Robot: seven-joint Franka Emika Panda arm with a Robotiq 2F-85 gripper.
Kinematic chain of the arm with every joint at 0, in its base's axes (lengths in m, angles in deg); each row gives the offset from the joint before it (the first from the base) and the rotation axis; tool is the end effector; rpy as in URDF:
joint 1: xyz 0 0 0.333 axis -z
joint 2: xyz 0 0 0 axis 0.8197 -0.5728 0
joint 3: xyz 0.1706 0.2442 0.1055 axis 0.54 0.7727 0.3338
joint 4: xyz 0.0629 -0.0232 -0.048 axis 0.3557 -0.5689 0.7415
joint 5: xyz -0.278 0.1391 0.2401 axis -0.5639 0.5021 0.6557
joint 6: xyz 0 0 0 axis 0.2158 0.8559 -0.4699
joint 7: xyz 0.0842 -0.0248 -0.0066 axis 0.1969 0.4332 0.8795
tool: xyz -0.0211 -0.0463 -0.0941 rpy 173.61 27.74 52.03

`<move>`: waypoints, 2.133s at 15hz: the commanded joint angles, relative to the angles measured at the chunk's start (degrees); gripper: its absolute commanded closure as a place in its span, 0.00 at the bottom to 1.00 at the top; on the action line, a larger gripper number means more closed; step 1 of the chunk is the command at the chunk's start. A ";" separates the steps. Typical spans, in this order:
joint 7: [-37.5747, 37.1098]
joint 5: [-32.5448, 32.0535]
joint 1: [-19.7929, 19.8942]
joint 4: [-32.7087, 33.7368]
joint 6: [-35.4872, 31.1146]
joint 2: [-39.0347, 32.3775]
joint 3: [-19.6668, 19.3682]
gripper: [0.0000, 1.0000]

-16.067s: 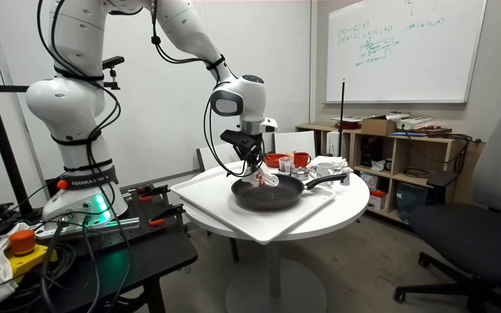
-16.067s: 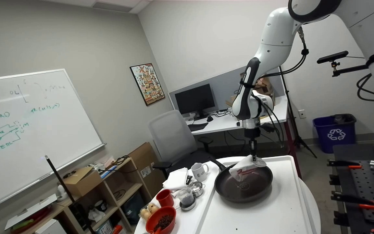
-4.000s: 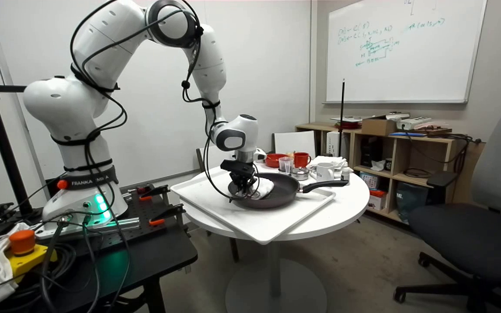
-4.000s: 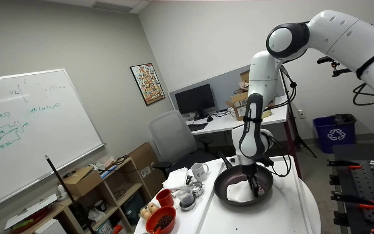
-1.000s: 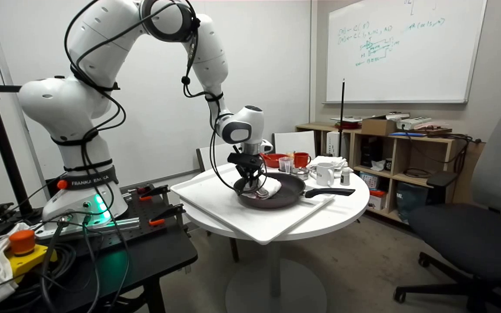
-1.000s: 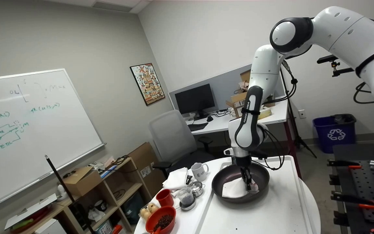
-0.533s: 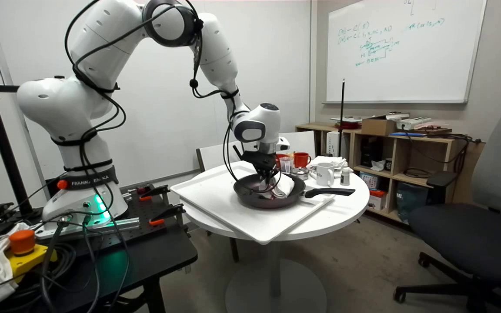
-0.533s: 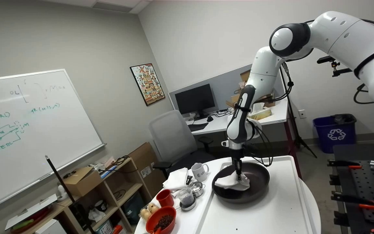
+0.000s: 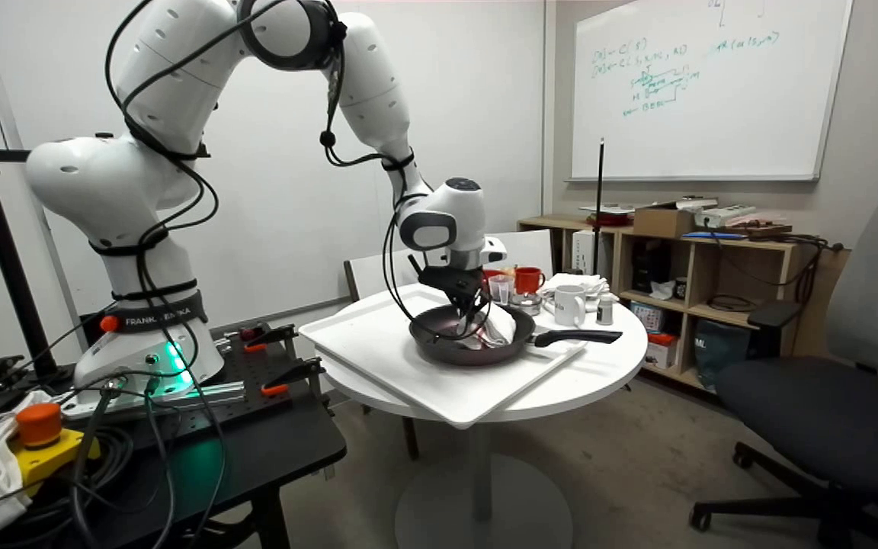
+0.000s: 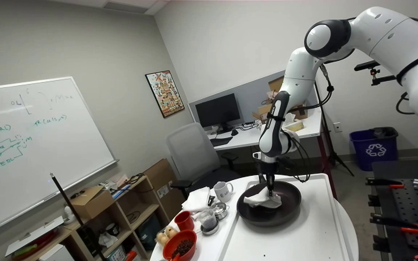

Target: Pick up the napkin from the table and wipe the pan

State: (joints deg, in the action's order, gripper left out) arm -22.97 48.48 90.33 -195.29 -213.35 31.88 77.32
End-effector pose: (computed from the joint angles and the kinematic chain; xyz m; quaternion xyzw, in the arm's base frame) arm 0.5629 -0.0982 0.1246 -0.9671 -0.1930 -0.1286 0.1043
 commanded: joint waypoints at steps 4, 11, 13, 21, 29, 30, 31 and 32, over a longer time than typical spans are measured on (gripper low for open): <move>1.32 -3.55 8.96 -18.37 -16.87 11.21 13.82 0.97; -0.84 -7.77 13.58 -27.24 -23.11 15.62 27.19 0.97; -1.16 -7.12 11.68 -27.97 -21.98 16.96 28.09 0.97; -16.39 -15.62 -18.19 -26.76 -15.00 24.11 4.51 0.97; -28.93 -25.37 -48.23 -16.61 -5.92 15.49 -24.62 0.97; -29.35 -24.81 -49.32 -15.26 -5.41 13.63 -24.89 0.97; -29.56 -23.98 -50.22 -14.00 -4.88 11.88 -24.87 0.97; -30.67 -25.07 -49.87 -12.78 -4.32 10.32 -24.07 0.97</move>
State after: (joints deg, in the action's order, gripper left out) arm -50.27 25.26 42.50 -213.37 -219.73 48.13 53.83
